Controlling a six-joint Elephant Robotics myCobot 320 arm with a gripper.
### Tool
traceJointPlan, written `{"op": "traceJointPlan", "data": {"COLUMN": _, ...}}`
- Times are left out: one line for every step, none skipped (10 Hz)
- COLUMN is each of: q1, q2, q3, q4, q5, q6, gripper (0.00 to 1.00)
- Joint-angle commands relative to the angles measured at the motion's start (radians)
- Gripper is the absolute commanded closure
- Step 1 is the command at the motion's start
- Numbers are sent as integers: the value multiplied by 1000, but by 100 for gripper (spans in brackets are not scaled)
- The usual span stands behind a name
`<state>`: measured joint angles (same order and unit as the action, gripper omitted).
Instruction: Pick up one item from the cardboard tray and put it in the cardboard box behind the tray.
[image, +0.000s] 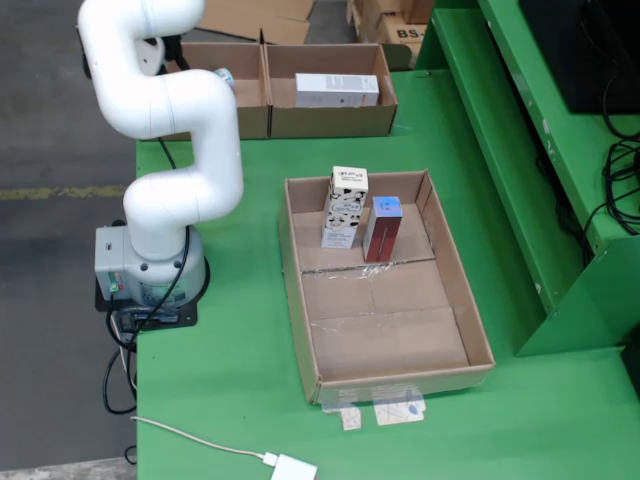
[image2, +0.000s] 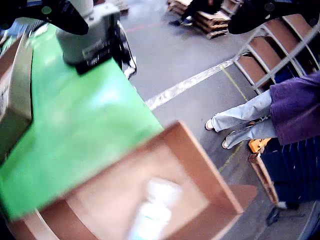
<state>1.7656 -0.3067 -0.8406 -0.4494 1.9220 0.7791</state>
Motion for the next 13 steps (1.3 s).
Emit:
{"op": "traceJointPlan", "data": {"q1": -1726, "q2": 1249, "q3": -1062, "q4": -165, "q5": 5, "q6": -1429, "gripper": 0}}
{"op": "traceJointPlan", "data": {"q1": -1873, "q2": 970, "q3": -952, "q4": -76, "q5": 6, "q6": -1601, "gripper": 0}}
{"op": "traceJointPlan", "data": {"q1": -1949, "q2": 693, "q3": -774, "q4": -32, "q5": -4, "q6": -1708, "gripper": 0}}
{"op": "traceJointPlan", "data": {"q1": -1973, "q2": 544, "q3": -627, "q4": -45, "q5": -17, "q6": -1751, "gripper": 0}}
{"op": "traceJointPlan", "data": {"q1": -1973, "q2": 544, "q3": -627, "q4": -45, "q5": -17, "q6": -1751, "gripper": 0}}
{"op": "traceJointPlan", "data": {"q1": -2000, "q2": 396, "q3": -449, "q4": -83, "q5": -38, "q6": -1795, "gripper": 0}}
{"op": "traceJointPlan", "data": {"q1": -2039, "q2": 283, "q3": -330, "q4": -89, "q5": -47, "q6": -1833, "gripper": 0}}
{"op": "traceJointPlan", "data": {"q1": -2070, "q2": 249, "q3": -296, "q4": -85, "q5": -52, "q6": -1855, "gripper": 0}}
{"op": "traceJointPlan", "data": {"q1": -2118, "q2": 221, "q3": -261, "q4": -99, "q5": -62, "q6": -1899, "gripper": 0}}
{"op": "traceJointPlan", "data": {"q1": -2151, "q2": 191, "q3": -227, "q4": -114, "q5": -70, "q6": -1937, "gripper": 0}}
{"op": "traceJointPlan", "data": {"q1": -2151, "q2": 191, "q3": -227, "q4": -114, "q5": -70, "q6": -1937, "gripper": 0}}
{"op": "traceJointPlan", "data": {"q1": -2242, "q2": 219, "q3": -277, "q4": -98, "q5": -71, "q6": -1994, "gripper": 0}}
{"op": "traceJointPlan", "data": {"q1": -2242, "q2": 219, "q3": -277, "q4": -98, "q5": -71, "q6": -1994, "gripper": 0}}
